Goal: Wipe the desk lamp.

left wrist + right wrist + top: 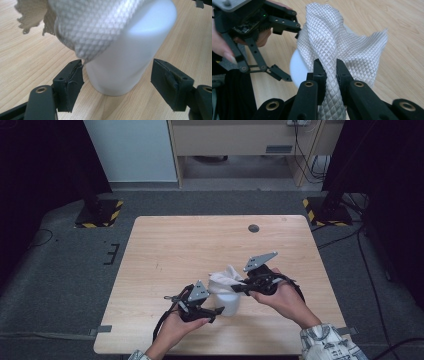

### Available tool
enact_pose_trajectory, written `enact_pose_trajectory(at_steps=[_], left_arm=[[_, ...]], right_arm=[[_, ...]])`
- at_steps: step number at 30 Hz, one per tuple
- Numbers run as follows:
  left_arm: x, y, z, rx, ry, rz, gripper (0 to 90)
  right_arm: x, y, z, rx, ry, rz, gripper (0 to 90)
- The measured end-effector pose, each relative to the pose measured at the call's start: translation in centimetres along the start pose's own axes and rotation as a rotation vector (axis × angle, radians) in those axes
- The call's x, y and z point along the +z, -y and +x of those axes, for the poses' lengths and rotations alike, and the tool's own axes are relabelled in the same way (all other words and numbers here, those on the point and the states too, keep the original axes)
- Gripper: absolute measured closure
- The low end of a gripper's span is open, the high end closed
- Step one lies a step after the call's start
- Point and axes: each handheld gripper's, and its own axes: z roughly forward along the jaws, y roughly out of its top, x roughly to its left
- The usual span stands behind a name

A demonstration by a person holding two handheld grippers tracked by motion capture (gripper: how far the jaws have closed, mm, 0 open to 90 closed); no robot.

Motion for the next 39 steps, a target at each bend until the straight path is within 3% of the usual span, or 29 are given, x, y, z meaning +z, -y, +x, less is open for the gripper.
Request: enact_pose_trajectory(at_steps=[11,15,17,24,26,27,32,39], left_arm=[[0.0,-0.1,-0.1,0.005,0.002,-0.002,26.2],[0.0,-0.1,0.0,0.001,0.020,-0.008,26.6],[-0.1,-0.1,0.0,0.004,0.007,-0.005,26.6],[-0.1,-0.1,0.0,0.007,0.003,-0.004,26.6],[0.0,-0.1,0.0,0.006,0.007,-0.004,26.6],[0.1,-0.1,-0.1,0.001,0.029,-0.009,26.6],[0.0,-0.1,-0.1,0.006,0.004,-0.002,26.6],[-0.1,-0.1,-0.1,0.005,0.004,-0.006,26.7]], right_arm=[[1.2,-1.3,-0.6,0.022,0.022,-0.011,82.6],[2.0,-1.9,0.5,-0.005,-0.010,-0.004,82.6],[2.0,-1.8,1.1,-0.020,-0.025,0.002,82.6],[1.0,-0.7,1.9,-0.026,-0.065,-0.002,82.6],[0.6,-0.3,1.7,-0.022,-0.062,-0.009,82.6],[0.4,-0.2,1.6,-0.012,-0.055,-0.012,82.6],[-0.2,0.2,0.4,0.016,-0.027,-0.031,82.6],[-0.1,0.3,-1.2,0.063,0.013,-0.038,82.6]])
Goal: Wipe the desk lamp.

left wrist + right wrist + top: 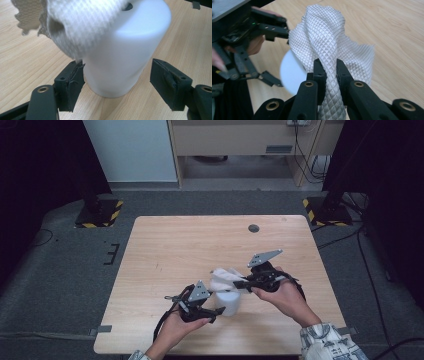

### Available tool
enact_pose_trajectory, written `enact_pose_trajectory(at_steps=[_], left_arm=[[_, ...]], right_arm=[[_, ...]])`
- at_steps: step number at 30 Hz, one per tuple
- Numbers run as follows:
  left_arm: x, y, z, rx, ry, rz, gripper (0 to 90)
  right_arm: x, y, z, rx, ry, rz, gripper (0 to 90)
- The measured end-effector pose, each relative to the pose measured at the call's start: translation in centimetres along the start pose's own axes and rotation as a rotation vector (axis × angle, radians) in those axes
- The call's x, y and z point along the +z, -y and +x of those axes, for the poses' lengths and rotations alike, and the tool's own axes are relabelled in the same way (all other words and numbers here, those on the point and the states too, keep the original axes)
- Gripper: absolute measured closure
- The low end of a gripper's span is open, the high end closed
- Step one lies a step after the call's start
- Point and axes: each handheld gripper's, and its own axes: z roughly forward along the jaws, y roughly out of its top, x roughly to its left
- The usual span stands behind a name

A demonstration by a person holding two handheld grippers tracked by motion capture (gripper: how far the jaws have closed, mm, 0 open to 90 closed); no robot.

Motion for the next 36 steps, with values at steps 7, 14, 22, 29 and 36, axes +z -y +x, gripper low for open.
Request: enact_pose_trajectory(at_steps=[7,14,22,29,36], left_arm=[[-0.1,-0.1,0.0,0.002,0.000,-0.005,27.0],[-0.3,-0.4,-0.4,0.010,0.001,-0.015,27.6],[-0.5,-0.7,0.0,-0.004,0.007,-0.031,28.6],[-0.3,-0.7,0.1,-0.008,0.013,-0.023,26.5],[-0.3,-0.7,0.1,-0.013,0.013,-0.019,25.5]], right_arm=[[0.2,-0.1,-0.9,0.034,0.030,0.001,82.5],[0.4,0.5,-1.9,0.081,0.015,-0.036,82.5],[1.0,1.5,-2.9,0.137,-0.011,-0.040,82.7],[2.1,2.7,-3.8,0.174,-0.045,-0.031,82.7],[3.5,3.8,-4.2,0.196,-0.059,-0.012,83.0]])
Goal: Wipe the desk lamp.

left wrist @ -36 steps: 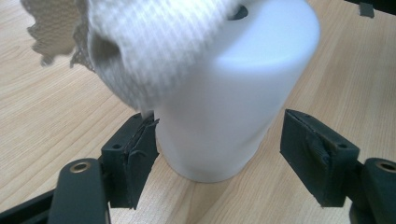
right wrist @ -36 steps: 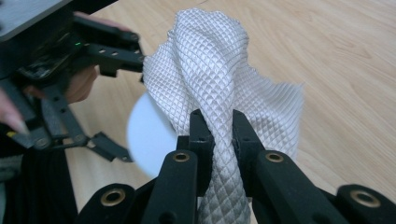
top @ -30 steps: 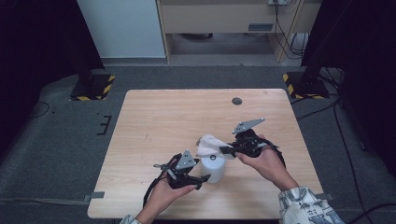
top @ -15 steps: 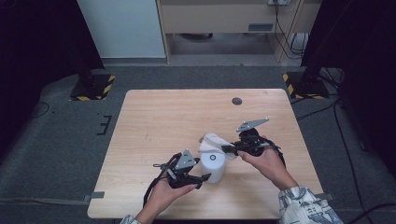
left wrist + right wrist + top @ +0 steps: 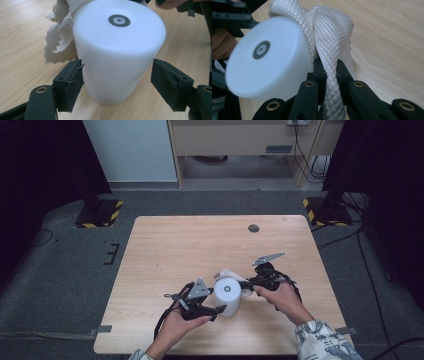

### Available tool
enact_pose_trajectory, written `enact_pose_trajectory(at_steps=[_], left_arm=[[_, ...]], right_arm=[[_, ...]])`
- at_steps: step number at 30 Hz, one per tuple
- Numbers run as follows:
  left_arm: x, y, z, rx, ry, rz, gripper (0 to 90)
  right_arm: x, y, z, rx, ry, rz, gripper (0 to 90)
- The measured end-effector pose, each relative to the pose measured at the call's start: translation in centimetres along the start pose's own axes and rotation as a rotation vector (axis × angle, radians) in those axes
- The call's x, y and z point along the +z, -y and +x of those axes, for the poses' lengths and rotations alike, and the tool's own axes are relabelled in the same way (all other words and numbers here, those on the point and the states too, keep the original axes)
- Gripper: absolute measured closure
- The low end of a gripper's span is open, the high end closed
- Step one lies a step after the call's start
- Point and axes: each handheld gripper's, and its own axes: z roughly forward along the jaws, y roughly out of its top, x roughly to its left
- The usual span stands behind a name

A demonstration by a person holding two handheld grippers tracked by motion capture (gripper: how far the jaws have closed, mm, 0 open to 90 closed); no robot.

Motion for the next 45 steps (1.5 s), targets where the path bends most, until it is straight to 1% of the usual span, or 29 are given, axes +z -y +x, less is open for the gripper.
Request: enact_pose_trajectory(at_steps=[1,4,6,8,9,10,13,16,18,19,20,24,26,27,31,33,35,36,37,38,42,43,45], left_arm=[[0.0,0.0,0.0,-0.001,-0.001,0.000,25.4],[0.0,0.0,0.0,-0.003,0.000,0.000,25.3],[0.0,0.0,0.0,-0.004,0.000,0.002,25.1],[0.0,0.0,0.0,-0.004,-0.001,0.002,23.9],[0.0,0.0,-0.1,-0.003,-0.001,0.003,23.9],[0.0,0.0,0.0,-0.004,-0.001,0.002,23.9],[0.0,0.0,-0.1,-0.002,-0.002,0.004,24.1],[-0.1,0.0,0.0,0.000,-0.001,0.005,24.0],[-0.1,0.0,0.0,-0.001,0.000,0.005,24.0],[-0.1,0.0,0.0,-0.001,0.000,0.005,24.0],[-0.1,0.0,0.0,-0.004,0.001,0.004,24.0],[-0.1,-0.1,0.0,-0.002,0.000,0.002,23.9],[-0.1,-0.1,0.0,-0.003,-0.001,0.000,23.8],[-0.2,-0.1,0.0,-0.003,0.000,-0.002,24.0],[-0.4,-0.2,0.0,0.000,0.000,-0.010,24.4],[-0.5,-0.3,0.0,0.002,0.004,-0.019,24.4],[-0.8,-0.7,0.1,0.005,0.007,-0.027,23.5],[-1.0,-1.2,0.1,0.013,0.009,-0.034,23.3],[-1.0,-1.2,0.1,0.013,0.009,-0.034,23.2],[-1.2,-1.7,0.1,0.028,0.011,-0.032,22.8],[-1.1,-2.3,0.3,0.028,0.026,-0.020,20.4],[-1.0,-2.6,0.4,0.043,0.026,-0.013,20.4],[-0.8,-2.9,0.4,0.058,0.028,-0.002,17.4]], right_arm=[[0.3,0.3,-0.2,0.004,-0.002,0.009,83.0],[0.5,0.5,-0.3,0.010,-0.007,0.010,83.0],[0.4,0.5,-0.2,0.003,-0.002,0.009,83.1],[0.0,0.2,0.1,-0.003,-0.007,-0.003,83.1],[-0.6,-0.2,0.4,-0.009,-0.019,-0.026,83.1],[-0.9,-0.5,0.5,-0.012,-0.025,-0.036,83.1],[-1.4,-0.8,0.6,-0.023,-0.029,-0.041,83.1],[-1.2,-0.9,0.5,-0.028,-0.028,-0.031,83.1],[-0.3,-0.5,0.2,-0.019,-0.021,-0.005,83.1],[-0.3,-0.5,0.2,-0.019,-0.021,-0.005,83.1],[0.2,-0.3,0.0,-0.009,-0.016,0.013,83.1],[0.8,0.0,-0.2,-0.007,-0.004,0.033,83.1],[0.9,0.0,-0.2,-0.004,-0.003,0.038,83.1],[0.7,0.0,-0.1,-0.015,0.001,0.033,83.1],[0.1,-0.3,0.2,-0.018,-0.004,0.014,83.0],[-0.4,-0.3,0.3,-0.023,0.000,0.008,82.9],[-0.5,-0.2,0.3,-0.023,0.008,0.015,82.9],[-0.5,-0.2,0.3,-0.025,0.009,0.016,82.9],[-0.5,-0.2,0.3,-0.025,0.009,0.016,82.9],[-0.5,-0.3,0.4,-0.027,0.013,0.018,82.8],[-0.3,-0.3,0.5,-0.026,0.014,0.016,82.8],[-0.3,-0.4,0.6,-0.032,0.016,0.017,82.8],[-0.1,-0.4,0.6,-0.029,0.019,0.018,82.8]])
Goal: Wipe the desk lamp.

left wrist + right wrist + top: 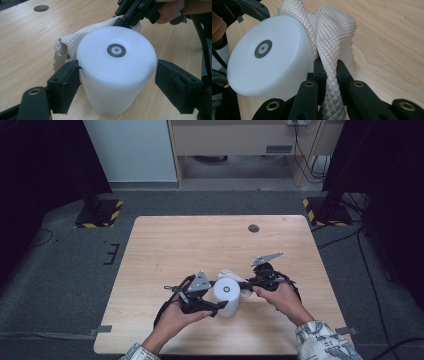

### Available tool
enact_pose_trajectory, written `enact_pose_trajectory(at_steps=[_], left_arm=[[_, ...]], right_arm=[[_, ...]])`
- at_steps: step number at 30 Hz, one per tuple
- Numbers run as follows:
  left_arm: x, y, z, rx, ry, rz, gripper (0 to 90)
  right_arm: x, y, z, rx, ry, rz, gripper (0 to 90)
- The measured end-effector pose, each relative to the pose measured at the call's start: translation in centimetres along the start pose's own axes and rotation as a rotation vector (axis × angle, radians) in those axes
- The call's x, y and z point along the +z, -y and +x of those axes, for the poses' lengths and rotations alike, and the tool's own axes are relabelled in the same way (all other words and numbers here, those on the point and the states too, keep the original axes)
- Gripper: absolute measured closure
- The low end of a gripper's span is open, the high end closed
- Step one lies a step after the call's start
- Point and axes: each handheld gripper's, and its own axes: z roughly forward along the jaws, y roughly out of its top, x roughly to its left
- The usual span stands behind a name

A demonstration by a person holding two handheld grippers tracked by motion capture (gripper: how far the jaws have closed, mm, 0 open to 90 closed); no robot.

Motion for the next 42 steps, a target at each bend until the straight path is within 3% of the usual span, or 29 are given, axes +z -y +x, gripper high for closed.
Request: enact_pose_trajectory(at_steps=[9,18,27,38,42], left_arm=[[0.4,-0.6,0.3,0.018,0.013,0.010,14.5],[0.8,-0.5,0.3,0.014,0.016,0.010,12.1],[0.6,-0.7,0.4,0.002,0.023,0.015,12.8],[0.9,-0.9,0.5,-0.005,0.027,0.017,11.6],[0.8,-0.9,0.4,-0.002,0.024,0.018,12.2]], right_arm=[[-0.7,-1.0,0.4,-0.005,-0.005,-0.050,82.8],[1.2,-0.3,-0.4,0.017,-0.001,0.016,82.9],[-0.3,-1.2,0.4,-0.005,-0.013,-0.033,82.8],[1.5,-0.3,-0.3,0.013,0.007,0.023,82.8],[1.1,-0.2,-0.3,0.009,0.007,0.009,82.8]])
